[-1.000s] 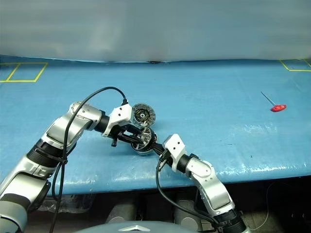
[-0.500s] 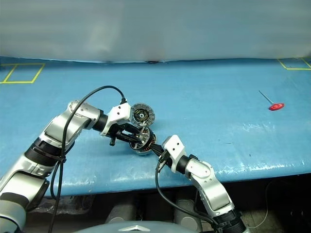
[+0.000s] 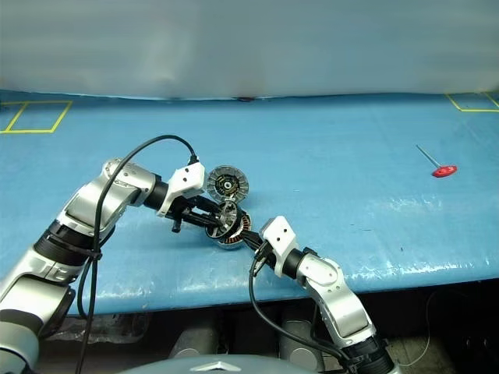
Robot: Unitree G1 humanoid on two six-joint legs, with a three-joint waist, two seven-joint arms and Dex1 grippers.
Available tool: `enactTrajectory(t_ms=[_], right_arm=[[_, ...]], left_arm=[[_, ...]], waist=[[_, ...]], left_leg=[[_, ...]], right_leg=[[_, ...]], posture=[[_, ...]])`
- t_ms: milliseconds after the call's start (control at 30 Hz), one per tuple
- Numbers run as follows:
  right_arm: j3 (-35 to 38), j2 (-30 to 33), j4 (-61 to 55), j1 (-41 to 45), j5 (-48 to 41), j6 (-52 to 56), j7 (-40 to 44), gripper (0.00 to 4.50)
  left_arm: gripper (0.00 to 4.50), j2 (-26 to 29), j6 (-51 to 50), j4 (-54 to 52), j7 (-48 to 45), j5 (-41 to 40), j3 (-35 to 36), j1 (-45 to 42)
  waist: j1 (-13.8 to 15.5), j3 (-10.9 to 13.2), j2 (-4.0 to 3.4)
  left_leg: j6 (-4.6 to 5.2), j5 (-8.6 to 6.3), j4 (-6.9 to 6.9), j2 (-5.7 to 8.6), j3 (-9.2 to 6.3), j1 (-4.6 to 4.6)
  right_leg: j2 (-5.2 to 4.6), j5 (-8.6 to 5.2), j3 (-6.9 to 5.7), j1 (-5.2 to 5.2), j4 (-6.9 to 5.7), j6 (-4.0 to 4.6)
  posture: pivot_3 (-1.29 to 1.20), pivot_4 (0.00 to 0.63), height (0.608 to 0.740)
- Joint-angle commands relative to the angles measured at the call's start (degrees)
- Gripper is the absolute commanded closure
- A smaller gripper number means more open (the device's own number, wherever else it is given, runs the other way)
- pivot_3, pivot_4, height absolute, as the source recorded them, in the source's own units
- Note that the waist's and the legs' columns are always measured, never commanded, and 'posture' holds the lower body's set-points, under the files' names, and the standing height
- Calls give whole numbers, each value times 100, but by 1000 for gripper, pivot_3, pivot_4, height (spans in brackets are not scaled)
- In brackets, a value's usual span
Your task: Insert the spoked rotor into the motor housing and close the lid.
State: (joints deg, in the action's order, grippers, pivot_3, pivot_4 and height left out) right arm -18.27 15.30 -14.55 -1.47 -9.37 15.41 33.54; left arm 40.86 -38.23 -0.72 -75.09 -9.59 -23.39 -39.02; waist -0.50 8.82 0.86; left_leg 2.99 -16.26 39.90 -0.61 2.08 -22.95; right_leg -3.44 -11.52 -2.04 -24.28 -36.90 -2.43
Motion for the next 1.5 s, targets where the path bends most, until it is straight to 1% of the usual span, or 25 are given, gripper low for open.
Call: enactTrajectory(t_ms=[33, 333, 767, 1000, 1500], right_arm=[[-5, -31, -135, 7, -6, -75, -23, 4500], [-15, -31, -139, 1, -2, -85, -32, 4500], [5, -3, -133, 18, -6, -113, -5, 4500], [84, 25, -199, -32, -60, -122, -9, 4500], [378, 174, -286, -161, -103, -118, -72, 4500]], left_arm=[[3105, 72, 24, -85, -106, 23, -37, -76], [3105, 163, 49, -58, -233, 228, -292, -163], [3105, 157, -40, -125, -190, 271, -232, -180], [3105, 48, -133, -176, -55, 196, -131, -246], [3105, 29, -188, -223, -103, 220, -277, -263]], waist=[[-1, 0, 0], [-12, 0, 0], [-16, 0, 0], [-10, 0, 0], [-7, 0, 0]], left_leg=[[0, 0, 0, 0, 0, 0], [0, 0, 0, -1, 1, 1], [-1, 1, 0, -3, 2, 1], [-1, 1, 0, -2, 3, 1], [-1, 1, 0, -1, 5, 1]], right_leg=[[1, 0, 0, 0, 0, 0], [2, 0, 1, -1, -1, 0], [5, 0, 3, -2, -4, 0], [4, 0, 4, -2, -4, 0], [4, 2, 7, -2, -4, -2]], posture=[[0, 150, 740], [0, 150, 740], [0, 150, 740], [0, 150, 740], [0, 150, 740]])
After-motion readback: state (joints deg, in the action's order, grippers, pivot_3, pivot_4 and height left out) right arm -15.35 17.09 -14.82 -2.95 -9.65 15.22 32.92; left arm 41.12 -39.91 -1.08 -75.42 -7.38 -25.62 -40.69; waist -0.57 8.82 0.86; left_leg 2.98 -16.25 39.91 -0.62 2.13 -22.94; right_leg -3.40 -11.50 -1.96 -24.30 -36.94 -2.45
